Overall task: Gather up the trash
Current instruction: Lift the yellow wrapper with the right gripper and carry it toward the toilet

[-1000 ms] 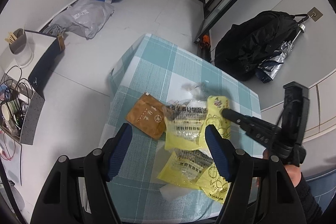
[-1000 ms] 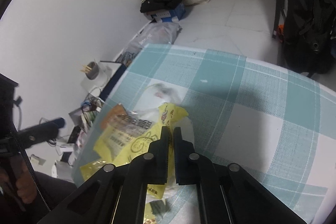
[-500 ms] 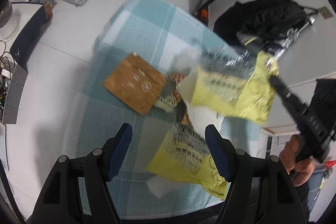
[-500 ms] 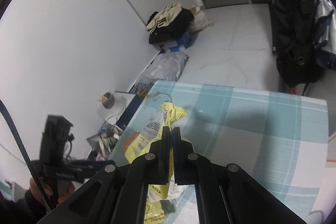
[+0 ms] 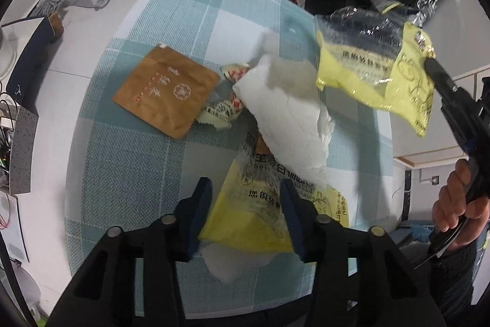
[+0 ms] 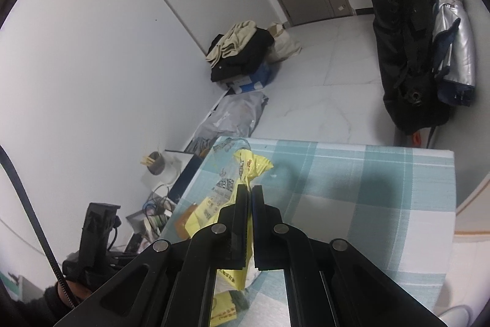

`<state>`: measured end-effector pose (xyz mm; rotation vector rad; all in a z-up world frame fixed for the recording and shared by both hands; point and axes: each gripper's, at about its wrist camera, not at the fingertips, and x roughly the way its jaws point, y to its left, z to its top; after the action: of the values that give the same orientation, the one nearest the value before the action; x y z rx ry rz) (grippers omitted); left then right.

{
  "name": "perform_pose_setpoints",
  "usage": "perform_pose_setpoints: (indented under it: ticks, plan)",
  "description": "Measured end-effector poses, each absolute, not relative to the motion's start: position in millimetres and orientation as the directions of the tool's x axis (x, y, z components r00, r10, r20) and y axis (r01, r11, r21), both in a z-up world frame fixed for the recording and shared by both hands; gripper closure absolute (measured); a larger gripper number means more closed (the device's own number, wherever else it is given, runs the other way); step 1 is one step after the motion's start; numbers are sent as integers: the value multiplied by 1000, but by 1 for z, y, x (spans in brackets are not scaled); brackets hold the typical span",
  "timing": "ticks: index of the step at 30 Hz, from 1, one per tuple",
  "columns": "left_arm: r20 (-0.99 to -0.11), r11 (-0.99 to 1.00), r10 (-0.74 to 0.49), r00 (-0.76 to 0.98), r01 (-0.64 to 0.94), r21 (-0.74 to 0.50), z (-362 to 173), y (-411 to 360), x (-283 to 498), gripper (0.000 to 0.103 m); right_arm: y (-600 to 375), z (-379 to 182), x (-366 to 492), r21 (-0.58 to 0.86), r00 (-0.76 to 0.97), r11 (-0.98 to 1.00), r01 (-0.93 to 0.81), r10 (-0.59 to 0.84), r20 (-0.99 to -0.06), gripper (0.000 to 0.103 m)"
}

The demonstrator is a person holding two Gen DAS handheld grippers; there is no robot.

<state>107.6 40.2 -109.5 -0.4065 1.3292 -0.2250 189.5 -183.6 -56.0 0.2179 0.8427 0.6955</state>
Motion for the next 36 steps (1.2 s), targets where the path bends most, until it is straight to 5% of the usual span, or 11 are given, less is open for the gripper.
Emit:
perform_pose_setpoints:
  ticks: [5, 8, 36]
  plan:
    - [-903, 925, -347, 255, -63, -373, -107, 38, 107, 79, -187, -52, 184, 425, 475, 767, -480, 635, -610, 101]
    - [-898, 924, -348, 270, -63, -377, -103, 39, 105, 97, -191, -48, 182, 424, 486, 770, -476, 633, -603, 101]
    - [-756, 869, -409, 511, -36, -494, -44, 46, 76, 102, -243, -28, 91, 406, 645, 858, -315, 507, -572, 101]
